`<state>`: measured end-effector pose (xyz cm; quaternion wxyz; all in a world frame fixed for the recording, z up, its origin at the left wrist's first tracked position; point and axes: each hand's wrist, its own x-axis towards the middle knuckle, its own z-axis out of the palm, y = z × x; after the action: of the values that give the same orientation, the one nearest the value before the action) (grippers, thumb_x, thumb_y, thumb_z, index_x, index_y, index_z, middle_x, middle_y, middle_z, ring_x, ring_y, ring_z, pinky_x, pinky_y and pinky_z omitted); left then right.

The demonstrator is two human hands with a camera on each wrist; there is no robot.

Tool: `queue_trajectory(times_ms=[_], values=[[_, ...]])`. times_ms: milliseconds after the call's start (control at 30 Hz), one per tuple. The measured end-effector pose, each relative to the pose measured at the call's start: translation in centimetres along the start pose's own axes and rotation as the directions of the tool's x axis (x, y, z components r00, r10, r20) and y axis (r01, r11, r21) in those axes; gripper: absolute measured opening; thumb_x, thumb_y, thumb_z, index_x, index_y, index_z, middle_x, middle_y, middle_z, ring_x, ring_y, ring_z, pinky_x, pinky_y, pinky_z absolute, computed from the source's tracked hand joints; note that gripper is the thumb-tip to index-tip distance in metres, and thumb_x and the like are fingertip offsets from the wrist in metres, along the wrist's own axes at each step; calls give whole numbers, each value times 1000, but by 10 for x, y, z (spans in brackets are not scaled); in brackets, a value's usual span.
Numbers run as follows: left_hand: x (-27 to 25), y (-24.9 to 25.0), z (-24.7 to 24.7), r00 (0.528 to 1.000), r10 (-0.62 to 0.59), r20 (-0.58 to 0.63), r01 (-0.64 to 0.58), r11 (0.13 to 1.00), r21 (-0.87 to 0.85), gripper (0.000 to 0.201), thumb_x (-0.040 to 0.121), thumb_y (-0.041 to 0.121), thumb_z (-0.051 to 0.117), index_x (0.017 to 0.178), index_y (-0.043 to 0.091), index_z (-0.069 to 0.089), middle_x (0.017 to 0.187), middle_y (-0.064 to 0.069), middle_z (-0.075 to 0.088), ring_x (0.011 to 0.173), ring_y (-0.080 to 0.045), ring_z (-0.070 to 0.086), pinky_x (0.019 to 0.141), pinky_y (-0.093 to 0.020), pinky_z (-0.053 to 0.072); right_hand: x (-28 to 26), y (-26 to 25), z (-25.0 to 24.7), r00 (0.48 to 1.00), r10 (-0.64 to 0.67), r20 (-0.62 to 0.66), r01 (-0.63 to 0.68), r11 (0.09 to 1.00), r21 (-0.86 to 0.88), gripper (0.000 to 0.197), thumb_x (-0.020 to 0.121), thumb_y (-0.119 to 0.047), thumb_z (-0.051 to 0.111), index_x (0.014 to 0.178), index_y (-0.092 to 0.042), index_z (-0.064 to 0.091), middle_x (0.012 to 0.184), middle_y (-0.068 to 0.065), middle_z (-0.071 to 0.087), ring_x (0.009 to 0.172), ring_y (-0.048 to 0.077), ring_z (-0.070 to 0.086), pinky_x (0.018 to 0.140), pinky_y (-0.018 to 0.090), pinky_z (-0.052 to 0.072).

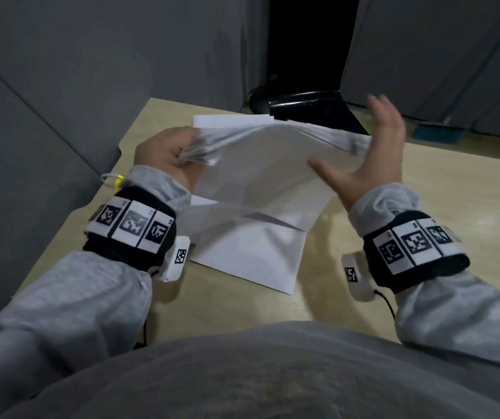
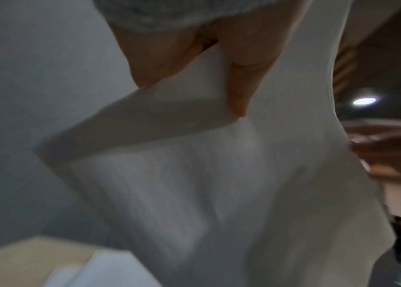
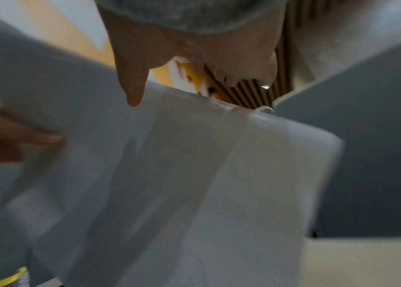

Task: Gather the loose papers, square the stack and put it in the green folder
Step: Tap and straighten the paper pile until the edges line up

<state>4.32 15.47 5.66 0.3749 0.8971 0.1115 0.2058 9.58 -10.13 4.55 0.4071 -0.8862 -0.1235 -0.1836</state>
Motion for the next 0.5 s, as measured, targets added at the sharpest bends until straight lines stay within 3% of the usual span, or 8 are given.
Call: queue_trajectory(times_ms=[33, 67, 100, 133, 233, 300, 400, 500], values=[[4, 4, 1, 998, 65, 9, -65, 997, 32, 13, 74, 21, 58, 66, 19, 68, 59, 8, 54, 60, -13, 54, 58, -11, 41, 1, -12, 1, 994, -102, 49, 105, 992, -65, 90, 67, -51, 71, 142, -17, 34, 149, 4, 31, 139, 18, 29, 116, 38, 25], [8, 4, 4, 992, 120, 31, -122, 992, 39, 23, 74, 16, 55, 62, 28, 69, 57, 11, 54, 60, -16, 56, 58, -16, 42, 3, -25, 1, 977, -179, 113, 189, 978, -86, 85, 67, -50, 69, 140, -19, 38, 149, 2, 34, 139, 19, 31, 114, 48, 26], [6, 13, 4, 974, 194, 116, -205, 974, 96, 27, 75, 14, 53, 63, 33, 68, 57, 15, 53, 62, -16, 57, 59, -18, 40, 6, -35, 1, 953, -246, 177, 261, 963, -65, 78, 69, -46, 67, 138, -21, 42, 147, 1, 38, 137, 19, 35, 110, 51, 30], [2, 22, 3, 963, 219, 161, -235, 968, 89, 26, 75, 14, 53, 71, 33, 70, 62, 16, 54, 67, -14, 57, 62, -19, 41, 8, -41, 1, 922, -311, 231, 327, 944, -33, 68, 71, -40, 65, 134, -20, 48, 142, 1, 46, 132, 19, 43, 107, 49, 36], [-9, 34, -4, 933, 347, 98, -353, 933, 65, 23, 75, 10, 55, 86, 22, 72, 80, 4, 67, 78, -15, 61, 69, -25, 48, 14, -48, -5, 862, -403, 307, 422, 907, 5, 35, 79, -19, 56, 112, -20, 69, 110, 2, 70, 102, 22, 64, 87, 33, 49], [-10, 35, -9, 964, 267, -3, -266, 962, 67, 15, 76, 18, 62, 88, 23, 69, 82, 5, 68, 77, -9, 59, 68, -21, 45, 15, -45, -10, 883, -373, 284, 386, 923, 14, 31, 80, -12, 54, 104, -22, 72, 97, 0, 73, 90, 19, 66, 77, 25, 47], [-5, 29, -19, 996, -19, -88, 22, 999, 33, 24, 71, 35, 68, 93, 32, 60, 78, 13, 62, 71, -7, 59, 64, -21, 47, 15, -40, -17, 930, -335, 148, 326, 942, 82, 30, 82, -12, 53, 103, -22, 72, 92, -7, 69, 87, 9, 62, 77, 18, 46], [-3, 30, -25, 983, -108, -145, 86, 985, -149, 29, 69, 31, 75, 89, 33, 54, 74, 18, 59, 60, 10, 54, 58, -12, 47, 17, -38, -21, 957, -290, 1, 286, 946, 150, 24, 86, -12, 57, 100, -25, 71, 82, -25, 58, 81, -1, 56, 73, 17, 43]])
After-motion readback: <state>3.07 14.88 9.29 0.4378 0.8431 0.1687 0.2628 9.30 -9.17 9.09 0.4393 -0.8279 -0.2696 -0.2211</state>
